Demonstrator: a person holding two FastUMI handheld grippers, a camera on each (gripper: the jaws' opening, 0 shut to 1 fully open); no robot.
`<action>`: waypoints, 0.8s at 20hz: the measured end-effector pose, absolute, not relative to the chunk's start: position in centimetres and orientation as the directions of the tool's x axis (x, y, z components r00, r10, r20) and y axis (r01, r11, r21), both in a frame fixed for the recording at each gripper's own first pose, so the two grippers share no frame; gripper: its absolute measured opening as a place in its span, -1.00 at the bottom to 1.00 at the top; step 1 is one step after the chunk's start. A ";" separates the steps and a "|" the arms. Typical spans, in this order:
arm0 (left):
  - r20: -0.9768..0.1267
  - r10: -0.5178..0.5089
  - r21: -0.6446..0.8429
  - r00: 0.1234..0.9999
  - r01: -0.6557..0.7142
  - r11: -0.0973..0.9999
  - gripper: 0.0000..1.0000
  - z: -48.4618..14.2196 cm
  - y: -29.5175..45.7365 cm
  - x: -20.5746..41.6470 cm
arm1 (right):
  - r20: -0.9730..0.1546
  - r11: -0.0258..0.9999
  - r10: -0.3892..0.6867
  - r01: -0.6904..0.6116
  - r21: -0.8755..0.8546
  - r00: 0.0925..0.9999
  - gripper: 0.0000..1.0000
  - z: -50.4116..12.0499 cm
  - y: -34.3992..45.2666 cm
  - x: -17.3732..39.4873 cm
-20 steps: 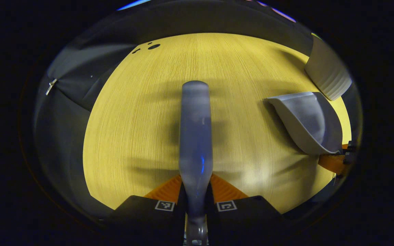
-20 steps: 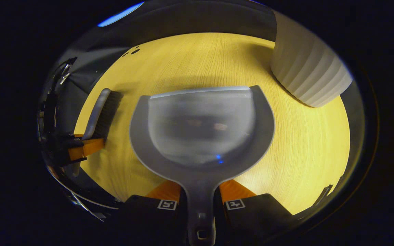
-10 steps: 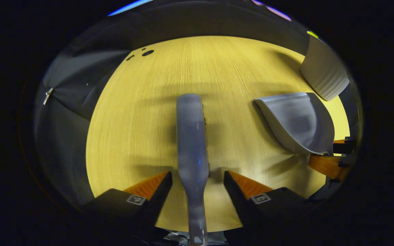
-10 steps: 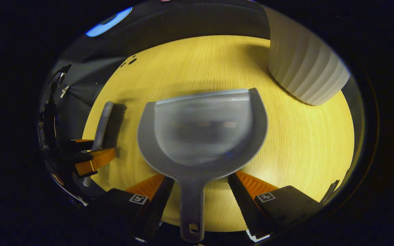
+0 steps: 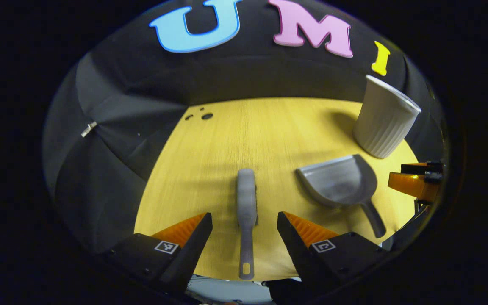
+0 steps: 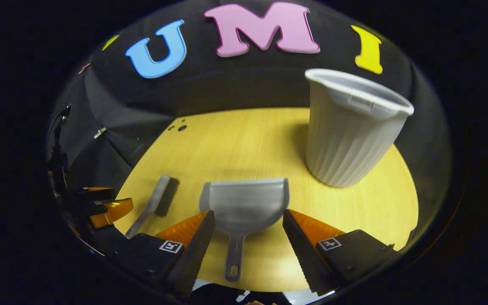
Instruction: Pick up the small broom and dustpan from the desktop, sweep the trash into the dustpan with the broom, and then empty the trash into the garbage bin.
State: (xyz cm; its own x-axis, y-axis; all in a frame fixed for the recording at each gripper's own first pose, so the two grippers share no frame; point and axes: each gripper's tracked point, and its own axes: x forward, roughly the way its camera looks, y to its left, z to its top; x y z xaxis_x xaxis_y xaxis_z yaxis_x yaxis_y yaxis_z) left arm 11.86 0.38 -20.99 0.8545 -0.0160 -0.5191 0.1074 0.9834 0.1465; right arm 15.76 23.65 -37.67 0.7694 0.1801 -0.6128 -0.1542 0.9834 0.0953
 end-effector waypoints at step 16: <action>0.037 -0.054 0.058 0.998 0.052 0.997 0.95 -10.3 -3.0 -5.0 | -0.189 0.980 0.184 -0.195 -0.037 0.965 0.96 -25.4 25.5 6.5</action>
